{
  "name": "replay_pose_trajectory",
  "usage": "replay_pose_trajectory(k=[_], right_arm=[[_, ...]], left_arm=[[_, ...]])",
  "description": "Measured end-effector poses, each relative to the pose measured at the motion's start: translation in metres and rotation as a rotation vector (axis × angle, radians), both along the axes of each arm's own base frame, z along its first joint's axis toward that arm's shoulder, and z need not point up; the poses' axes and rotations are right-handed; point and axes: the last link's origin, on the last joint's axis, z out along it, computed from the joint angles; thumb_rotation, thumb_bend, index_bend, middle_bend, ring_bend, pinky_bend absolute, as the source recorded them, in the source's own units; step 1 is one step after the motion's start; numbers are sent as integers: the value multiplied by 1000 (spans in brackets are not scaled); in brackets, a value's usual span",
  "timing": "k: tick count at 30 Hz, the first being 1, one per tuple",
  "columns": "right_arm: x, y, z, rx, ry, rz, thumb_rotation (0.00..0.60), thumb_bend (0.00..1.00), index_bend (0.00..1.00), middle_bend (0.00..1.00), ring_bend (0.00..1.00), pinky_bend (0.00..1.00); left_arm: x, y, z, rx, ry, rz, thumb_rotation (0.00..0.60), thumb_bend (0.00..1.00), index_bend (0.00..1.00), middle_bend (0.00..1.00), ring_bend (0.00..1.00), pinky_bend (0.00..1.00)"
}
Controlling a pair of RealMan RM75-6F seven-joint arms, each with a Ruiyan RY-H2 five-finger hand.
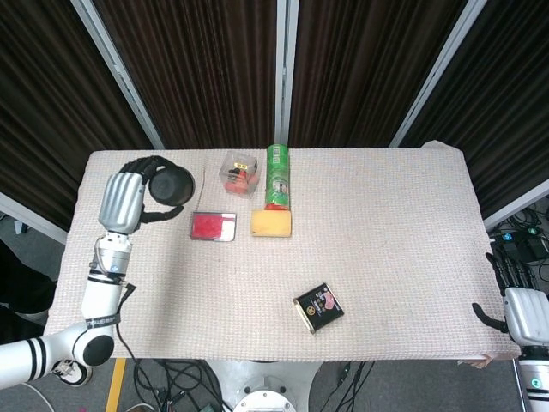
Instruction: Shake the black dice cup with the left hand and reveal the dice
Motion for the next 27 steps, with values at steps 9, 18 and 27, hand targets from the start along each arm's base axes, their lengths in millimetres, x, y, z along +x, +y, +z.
replay_pose_trajectory(k=[9,18,27], right_arm=[[-2,0,-1,3,-2,-3,600,166,0,0,0,0],[-1,-1,-3,10,3,-8,600,167,0,0,0,0],[-5,-2,-2,7,-2,-25,600,167,0,0,0,0]], left_arm=[[-53,-29,-93,-548,128,106,600,234,521,528,307,321],[-41,-32,-99,-534,112,46,600,234,521,528,307,322],[50,-48,-147,-520,35,-202,600,233,520,528,307,322]])
